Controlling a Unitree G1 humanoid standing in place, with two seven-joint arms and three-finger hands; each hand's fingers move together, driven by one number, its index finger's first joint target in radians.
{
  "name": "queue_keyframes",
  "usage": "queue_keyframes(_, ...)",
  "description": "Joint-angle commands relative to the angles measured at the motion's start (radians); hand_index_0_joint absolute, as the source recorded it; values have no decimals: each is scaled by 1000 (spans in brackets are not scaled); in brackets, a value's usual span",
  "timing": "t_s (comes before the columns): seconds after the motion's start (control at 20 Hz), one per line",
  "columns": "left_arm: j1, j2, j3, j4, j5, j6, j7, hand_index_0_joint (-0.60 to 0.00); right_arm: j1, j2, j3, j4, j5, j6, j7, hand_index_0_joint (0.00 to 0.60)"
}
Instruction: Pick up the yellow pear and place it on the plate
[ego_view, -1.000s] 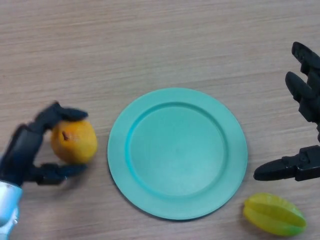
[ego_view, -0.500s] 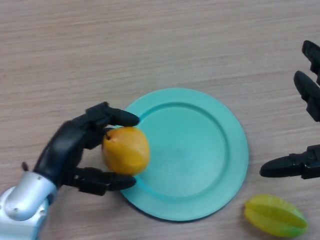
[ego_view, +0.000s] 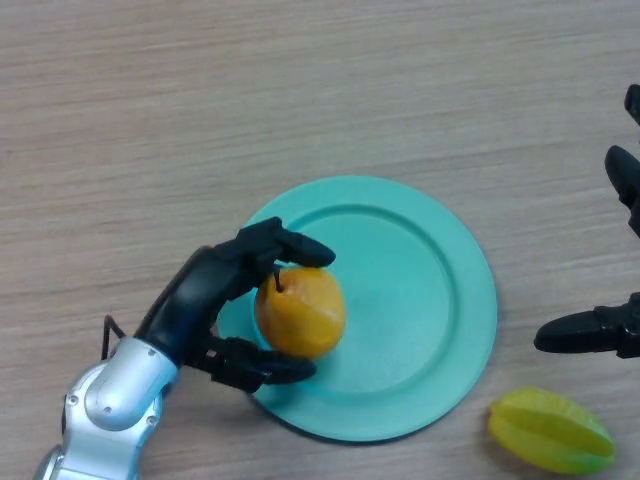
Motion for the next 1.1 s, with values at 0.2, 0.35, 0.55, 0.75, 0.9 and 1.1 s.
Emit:
queue_keyframes(0.2, -44, 6, 6, 26, 125, -190, 101, -20, -18, -37, -78, -38, 58, -136, -11, 0)
queue_keyframes(0.35, -42, 8, 14, 30, 151, -190, 99, 0, -17, -36, -76, -44, 62, -130, -15, 0)
queue_keyframes(0.55, -25, 28, 41, -73, 148, -137, 70, 0, -17, -36, -77, -61, 61, -105, -17, 0)
queue_keyframes(0.75, -3, 49, 97, -256, 36, -64, 39, 0, -21, -36, -67, -66, 43, -96, -15, 0)
queue_keyframes(0.9, 14, 81, 187, -371, -122, -21, 28, 0, -27, -37, -67, -66, 38, -98, -11, 0)
queue_keyframes(1.1, 29, 128, 354, -526, -473, 211, 23, 0, -31, -39, -52, -53, 18, -101, -8, 0)
